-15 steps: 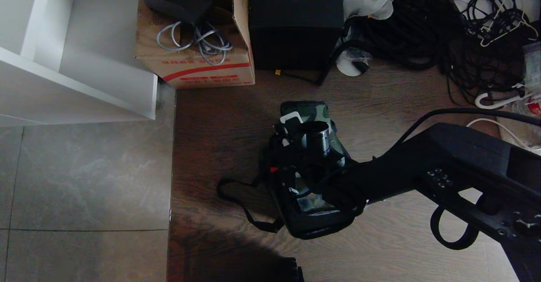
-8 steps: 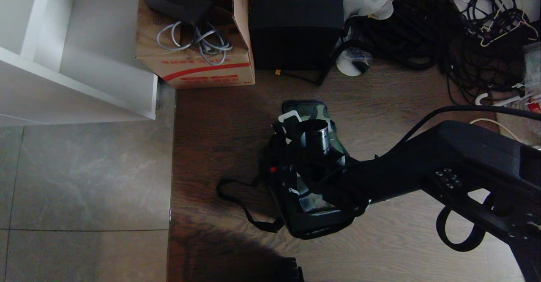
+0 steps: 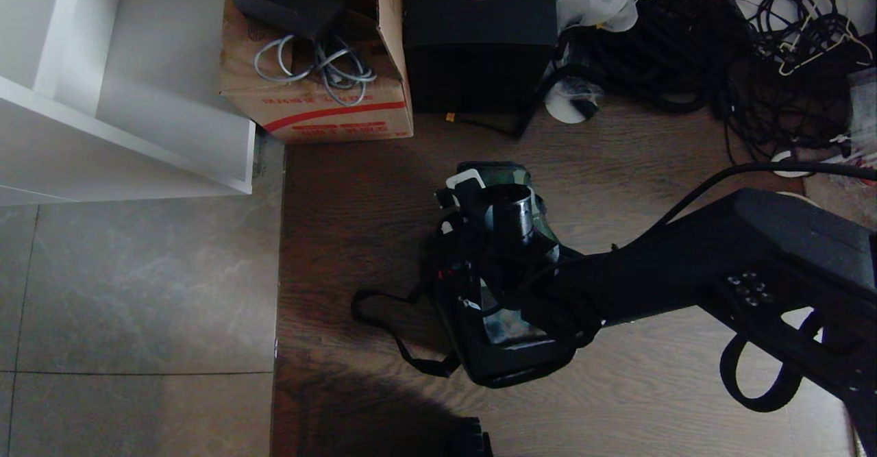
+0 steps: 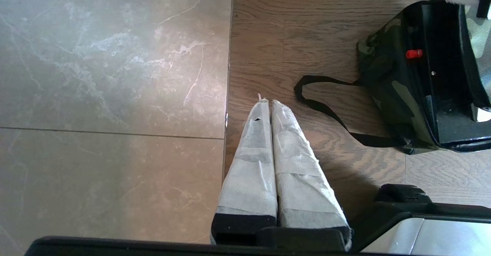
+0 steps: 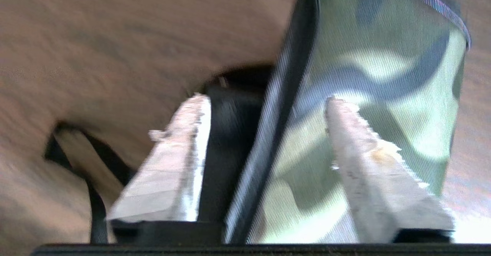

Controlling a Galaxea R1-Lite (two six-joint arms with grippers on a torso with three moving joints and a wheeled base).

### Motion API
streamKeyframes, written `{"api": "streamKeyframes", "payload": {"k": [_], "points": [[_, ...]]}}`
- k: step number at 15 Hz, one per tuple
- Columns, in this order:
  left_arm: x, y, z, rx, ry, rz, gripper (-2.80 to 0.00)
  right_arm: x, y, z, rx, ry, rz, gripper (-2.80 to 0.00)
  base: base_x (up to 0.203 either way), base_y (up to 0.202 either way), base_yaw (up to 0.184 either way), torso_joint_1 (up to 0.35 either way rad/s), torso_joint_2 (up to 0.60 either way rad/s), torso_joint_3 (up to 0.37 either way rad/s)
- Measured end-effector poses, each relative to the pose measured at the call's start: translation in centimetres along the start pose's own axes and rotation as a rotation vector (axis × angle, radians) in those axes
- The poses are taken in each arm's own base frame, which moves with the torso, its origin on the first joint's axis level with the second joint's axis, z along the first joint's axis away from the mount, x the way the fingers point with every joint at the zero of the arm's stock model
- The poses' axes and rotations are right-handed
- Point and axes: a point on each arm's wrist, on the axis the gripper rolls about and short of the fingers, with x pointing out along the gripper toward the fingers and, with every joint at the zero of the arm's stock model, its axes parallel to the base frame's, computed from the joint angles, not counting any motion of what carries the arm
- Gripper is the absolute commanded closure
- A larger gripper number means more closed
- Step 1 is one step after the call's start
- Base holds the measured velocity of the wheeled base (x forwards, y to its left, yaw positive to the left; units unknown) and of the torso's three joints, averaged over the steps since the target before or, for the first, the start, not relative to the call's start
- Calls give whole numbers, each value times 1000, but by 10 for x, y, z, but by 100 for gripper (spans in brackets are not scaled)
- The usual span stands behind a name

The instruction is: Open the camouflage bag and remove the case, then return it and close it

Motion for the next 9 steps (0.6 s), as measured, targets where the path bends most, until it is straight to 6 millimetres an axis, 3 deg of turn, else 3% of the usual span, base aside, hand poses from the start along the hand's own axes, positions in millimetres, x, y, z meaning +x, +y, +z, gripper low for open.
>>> {"api": "streamKeyframes", "payload": {"k": [9], "points": [[0,0,0,0,0,0,0,32,-3,-14,-54,-40,-68,-280,0,0,0,0,0,0]]}}
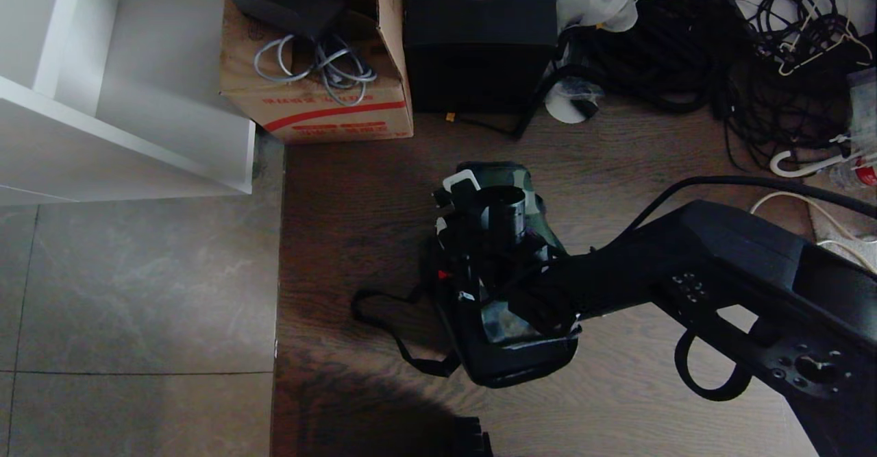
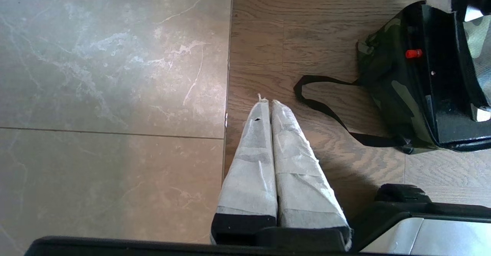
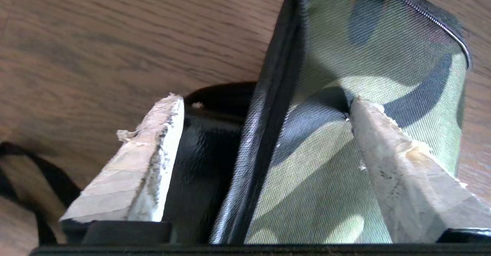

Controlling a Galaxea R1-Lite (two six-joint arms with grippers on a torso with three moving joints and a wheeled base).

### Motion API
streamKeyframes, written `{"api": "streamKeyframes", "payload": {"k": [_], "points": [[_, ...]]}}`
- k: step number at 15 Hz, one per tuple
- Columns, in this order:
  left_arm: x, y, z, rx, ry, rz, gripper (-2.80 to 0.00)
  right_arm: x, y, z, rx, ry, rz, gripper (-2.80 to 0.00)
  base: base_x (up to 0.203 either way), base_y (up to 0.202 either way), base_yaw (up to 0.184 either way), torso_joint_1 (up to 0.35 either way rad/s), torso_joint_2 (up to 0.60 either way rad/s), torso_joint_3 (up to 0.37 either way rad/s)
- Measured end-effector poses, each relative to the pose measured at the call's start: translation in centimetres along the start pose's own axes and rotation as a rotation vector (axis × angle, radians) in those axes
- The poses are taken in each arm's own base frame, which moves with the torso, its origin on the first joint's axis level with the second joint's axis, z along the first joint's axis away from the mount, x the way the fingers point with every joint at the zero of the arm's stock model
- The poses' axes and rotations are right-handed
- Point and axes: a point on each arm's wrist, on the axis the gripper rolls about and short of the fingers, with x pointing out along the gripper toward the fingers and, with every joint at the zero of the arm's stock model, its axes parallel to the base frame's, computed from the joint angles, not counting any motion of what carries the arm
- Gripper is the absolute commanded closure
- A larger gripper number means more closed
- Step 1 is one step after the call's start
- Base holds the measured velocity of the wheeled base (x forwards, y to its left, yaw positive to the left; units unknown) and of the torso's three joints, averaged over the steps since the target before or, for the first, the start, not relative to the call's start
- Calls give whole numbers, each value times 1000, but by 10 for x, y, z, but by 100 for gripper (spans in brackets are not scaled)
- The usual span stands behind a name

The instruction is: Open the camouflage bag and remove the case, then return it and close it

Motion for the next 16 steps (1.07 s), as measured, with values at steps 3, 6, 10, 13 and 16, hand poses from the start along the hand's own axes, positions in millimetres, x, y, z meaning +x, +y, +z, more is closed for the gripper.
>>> {"api": "streamKeyframes", "payload": {"k": [3,6,10,13,16], "points": [[0,0,0,0,0,-1,0,4,-2,-2,4,6,-33,-280,0,0,0,0,0,0],[0,0,0,0,0,0,0,7,-7,2,19,-21,-49,0,0,0,0,0,0,0],[0,0,0,0,0,0,0,9,-8,4,19,-30,-55,0,0,0,0,0,0,0],[0,0,0,0,0,0,0,8,-9,6,20,-33,-56,0,0,0,0,0,0,0],[0,0,0,-1,0,-1,0,7,-10,7,17,-26,-55,0,0,0,0,0,0,0]]}}
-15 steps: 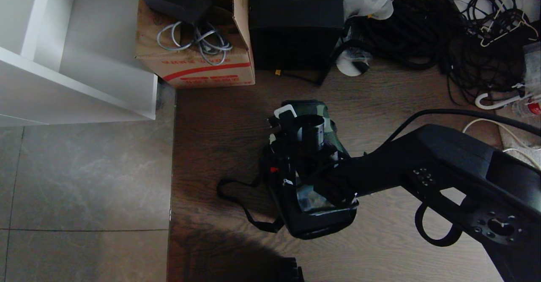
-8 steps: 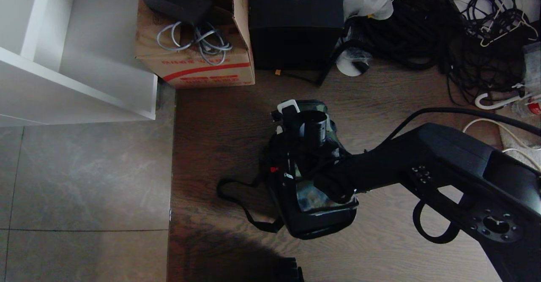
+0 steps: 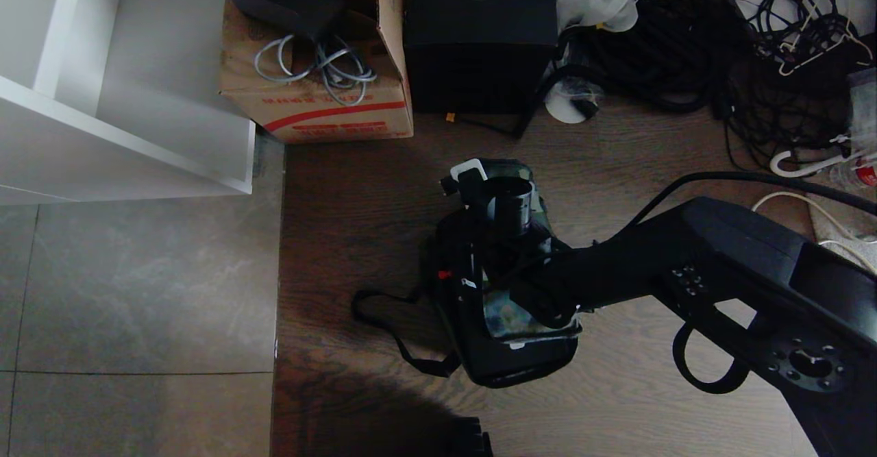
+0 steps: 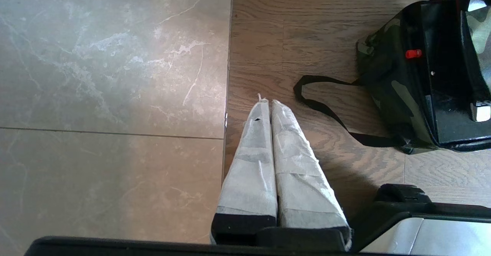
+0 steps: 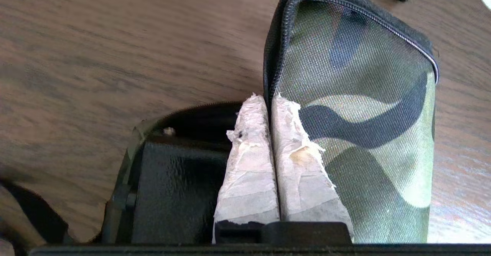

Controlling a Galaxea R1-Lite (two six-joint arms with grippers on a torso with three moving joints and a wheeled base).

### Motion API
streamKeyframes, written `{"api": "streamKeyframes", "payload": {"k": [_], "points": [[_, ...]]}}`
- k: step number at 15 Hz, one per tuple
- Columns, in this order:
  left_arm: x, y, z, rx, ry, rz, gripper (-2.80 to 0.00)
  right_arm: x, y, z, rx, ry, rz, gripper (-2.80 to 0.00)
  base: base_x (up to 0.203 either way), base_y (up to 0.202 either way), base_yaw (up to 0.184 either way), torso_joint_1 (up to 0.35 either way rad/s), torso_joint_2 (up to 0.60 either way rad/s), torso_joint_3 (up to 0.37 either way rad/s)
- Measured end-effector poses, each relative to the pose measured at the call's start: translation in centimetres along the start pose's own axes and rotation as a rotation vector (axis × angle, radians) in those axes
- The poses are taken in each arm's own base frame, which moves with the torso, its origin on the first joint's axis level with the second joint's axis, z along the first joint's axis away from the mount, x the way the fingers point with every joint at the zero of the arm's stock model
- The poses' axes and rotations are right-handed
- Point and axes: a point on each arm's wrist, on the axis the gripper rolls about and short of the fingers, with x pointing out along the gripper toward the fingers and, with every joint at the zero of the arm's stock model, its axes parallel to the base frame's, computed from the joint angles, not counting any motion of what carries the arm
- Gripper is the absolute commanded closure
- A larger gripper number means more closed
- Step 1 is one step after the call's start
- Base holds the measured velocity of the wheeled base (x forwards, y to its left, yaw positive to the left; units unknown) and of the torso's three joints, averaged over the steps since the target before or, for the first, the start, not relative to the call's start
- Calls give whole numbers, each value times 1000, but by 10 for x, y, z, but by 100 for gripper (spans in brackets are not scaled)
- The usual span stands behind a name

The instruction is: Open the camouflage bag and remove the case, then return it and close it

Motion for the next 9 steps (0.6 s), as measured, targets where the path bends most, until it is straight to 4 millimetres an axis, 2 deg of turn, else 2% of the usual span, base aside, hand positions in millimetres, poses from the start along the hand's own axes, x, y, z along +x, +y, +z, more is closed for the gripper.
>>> {"api": "streamKeyframes", "payload": {"k": [2,5,9], "points": [[0,0,0,0,0,1,0,-3,-1,2,-5,9,5,0,0,0,0,0,0,0],[0,0,0,0,0,0,0,-17,-2,17,-7,22,33,0,0,0,0,0,0,0],[0,0,0,0,0,1,0,-59,12,35,43,110,140,0,0,0,0,0,0,0]]}}
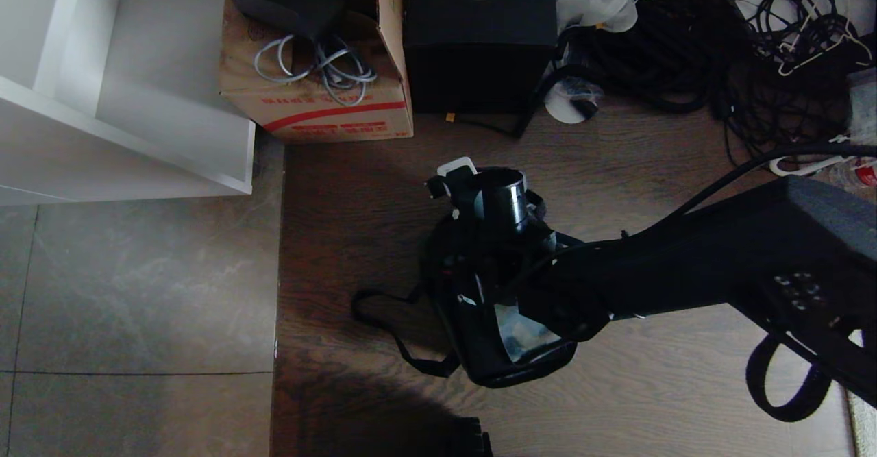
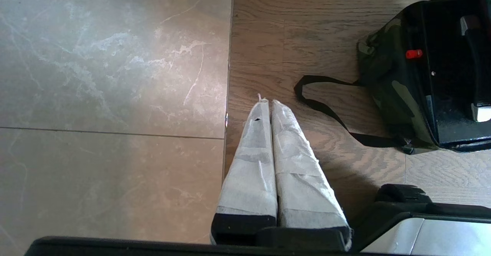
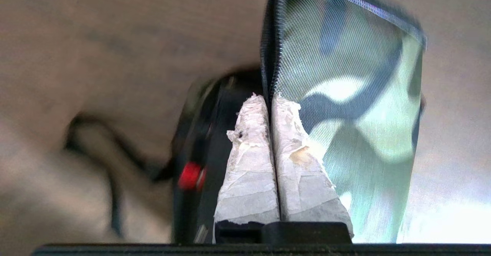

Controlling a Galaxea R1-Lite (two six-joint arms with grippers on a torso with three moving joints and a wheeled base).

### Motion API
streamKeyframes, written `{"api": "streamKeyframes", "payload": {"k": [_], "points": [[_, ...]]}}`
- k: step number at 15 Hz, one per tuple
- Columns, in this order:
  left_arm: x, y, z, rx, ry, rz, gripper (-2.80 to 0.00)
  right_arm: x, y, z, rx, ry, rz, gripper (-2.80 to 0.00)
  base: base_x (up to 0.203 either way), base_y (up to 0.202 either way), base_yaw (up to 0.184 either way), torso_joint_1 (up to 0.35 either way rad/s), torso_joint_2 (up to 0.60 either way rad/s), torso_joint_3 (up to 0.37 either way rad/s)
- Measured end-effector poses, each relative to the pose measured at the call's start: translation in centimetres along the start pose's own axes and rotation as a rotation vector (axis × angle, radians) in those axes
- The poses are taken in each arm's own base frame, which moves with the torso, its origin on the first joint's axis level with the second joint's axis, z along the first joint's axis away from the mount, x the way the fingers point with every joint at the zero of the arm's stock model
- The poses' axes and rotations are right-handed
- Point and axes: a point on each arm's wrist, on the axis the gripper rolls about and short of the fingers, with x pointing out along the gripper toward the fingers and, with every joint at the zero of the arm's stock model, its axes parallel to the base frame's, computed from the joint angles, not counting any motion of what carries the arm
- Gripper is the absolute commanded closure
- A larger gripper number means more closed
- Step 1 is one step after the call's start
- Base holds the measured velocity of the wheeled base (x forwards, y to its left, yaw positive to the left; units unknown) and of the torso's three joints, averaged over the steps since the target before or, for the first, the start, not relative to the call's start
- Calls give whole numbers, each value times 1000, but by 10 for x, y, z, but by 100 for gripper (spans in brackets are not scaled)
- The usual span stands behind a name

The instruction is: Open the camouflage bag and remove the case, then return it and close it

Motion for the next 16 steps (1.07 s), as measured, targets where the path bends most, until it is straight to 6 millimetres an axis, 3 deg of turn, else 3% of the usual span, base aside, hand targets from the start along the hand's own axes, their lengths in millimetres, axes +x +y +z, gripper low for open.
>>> {"api": "streamKeyframes", "payload": {"k": [4,8,16], "points": [[0,0,0,0,0,-1,0,-31,10,17,21,35,68,0,0,0,0,0,0,0],[0,0,0,0,0,-1,0,-40,9,26,21,42,82,0,0,0,0,0,0,0],[0,0,0,0,0,0,0,-77,-22,53,12,100,90,0,0,0,0,0,0,0]]}}
